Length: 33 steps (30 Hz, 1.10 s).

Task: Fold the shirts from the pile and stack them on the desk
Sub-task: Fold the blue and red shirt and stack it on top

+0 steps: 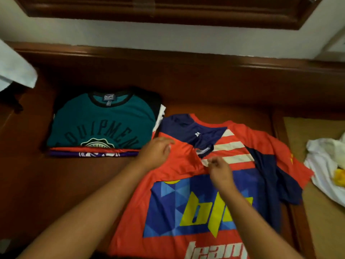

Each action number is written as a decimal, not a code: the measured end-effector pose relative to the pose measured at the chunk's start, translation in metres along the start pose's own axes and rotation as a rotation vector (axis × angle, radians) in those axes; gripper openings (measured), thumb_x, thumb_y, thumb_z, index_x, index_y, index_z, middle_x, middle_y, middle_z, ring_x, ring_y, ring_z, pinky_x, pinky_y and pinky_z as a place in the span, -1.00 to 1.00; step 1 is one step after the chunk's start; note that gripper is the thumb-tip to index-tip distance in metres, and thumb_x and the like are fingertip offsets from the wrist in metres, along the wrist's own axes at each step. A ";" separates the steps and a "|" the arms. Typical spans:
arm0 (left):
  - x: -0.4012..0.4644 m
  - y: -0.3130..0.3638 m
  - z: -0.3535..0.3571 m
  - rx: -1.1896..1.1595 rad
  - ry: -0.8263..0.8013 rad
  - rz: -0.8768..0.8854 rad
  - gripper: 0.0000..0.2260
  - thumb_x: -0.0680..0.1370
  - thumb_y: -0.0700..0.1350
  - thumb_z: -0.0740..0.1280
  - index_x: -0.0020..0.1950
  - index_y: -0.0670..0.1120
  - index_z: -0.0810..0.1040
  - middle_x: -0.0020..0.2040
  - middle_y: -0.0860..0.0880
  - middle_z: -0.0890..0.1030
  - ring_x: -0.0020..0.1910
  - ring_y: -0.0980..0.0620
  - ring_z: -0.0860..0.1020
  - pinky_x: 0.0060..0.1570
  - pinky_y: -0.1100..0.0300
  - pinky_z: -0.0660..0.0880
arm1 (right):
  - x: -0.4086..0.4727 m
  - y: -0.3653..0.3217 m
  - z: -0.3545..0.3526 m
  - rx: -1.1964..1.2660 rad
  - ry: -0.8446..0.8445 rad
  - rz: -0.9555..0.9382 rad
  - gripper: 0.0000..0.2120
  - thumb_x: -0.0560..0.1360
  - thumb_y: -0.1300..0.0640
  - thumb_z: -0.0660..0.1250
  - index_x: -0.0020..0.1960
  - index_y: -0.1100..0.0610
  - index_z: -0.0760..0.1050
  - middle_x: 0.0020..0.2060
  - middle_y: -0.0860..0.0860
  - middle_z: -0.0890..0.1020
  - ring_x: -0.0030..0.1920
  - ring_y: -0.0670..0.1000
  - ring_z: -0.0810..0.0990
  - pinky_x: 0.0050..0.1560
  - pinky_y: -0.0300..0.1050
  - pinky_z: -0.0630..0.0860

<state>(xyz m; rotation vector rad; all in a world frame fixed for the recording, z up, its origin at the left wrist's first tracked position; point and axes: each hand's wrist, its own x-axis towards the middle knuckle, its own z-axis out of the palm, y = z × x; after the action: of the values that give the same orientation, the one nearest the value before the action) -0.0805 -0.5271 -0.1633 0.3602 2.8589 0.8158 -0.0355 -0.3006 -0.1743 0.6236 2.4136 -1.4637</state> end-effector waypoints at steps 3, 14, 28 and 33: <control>0.044 -0.001 -0.009 0.110 -0.087 -0.008 -0.61 0.54 -0.04 0.08 0.28 -0.05 0.53 0.23 -0.09 0.55 0.19 -0.13 0.52 0.12 0.01 0.48 | -0.018 0.008 0.026 -0.096 0.010 0.034 -0.82 0.54 0.11 0.33 0.06 0.20 0.46 -0.11 0.04 0.55 -0.03 0.10 0.52 -0.15 -0.15 0.35; 0.127 -0.008 0.019 0.470 -0.314 0.114 -0.77 0.59 -0.11 0.22 0.24 -0.08 0.47 0.29 -0.10 0.46 0.25 -0.17 0.47 0.10 0.01 0.42 | 0.007 0.014 0.027 0.025 0.164 0.046 -0.95 0.54 0.23 0.29 -0.08 0.18 0.42 -0.24 0.03 0.51 -0.18 0.07 0.47 -0.26 -0.09 0.26; 0.083 -0.004 0.062 0.342 0.089 0.188 -0.53 0.51 0.03 0.08 0.27 -0.19 0.51 0.33 -0.20 0.48 0.36 -0.23 0.40 0.33 -0.17 0.30 | 0.074 0.068 -0.054 -0.711 0.396 -0.167 -0.42 0.50 -0.12 0.08 0.44 0.12 0.32 0.49 0.18 0.23 0.50 0.26 0.10 0.39 0.37 0.04; 0.092 0.005 0.084 0.321 -0.058 0.065 -0.43 0.58 0.18 -0.02 0.53 -0.06 0.22 0.54 -0.05 0.20 0.53 -0.07 0.13 0.49 -0.04 -0.01 | 0.125 0.070 -0.072 -0.941 0.223 -0.233 -0.31 0.49 -0.31 -0.17 0.57 -0.07 -0.04 0.57 0.01 -0.09 0.55 0.13 -0.18 0.45 0.28 -0.23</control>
<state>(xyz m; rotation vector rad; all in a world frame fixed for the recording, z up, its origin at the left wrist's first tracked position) -0.1503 -0.4560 -0.2380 0.5069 2.9341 0.3448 -0.1112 -0.1801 -0.2484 0.2803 2.9997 -0.1776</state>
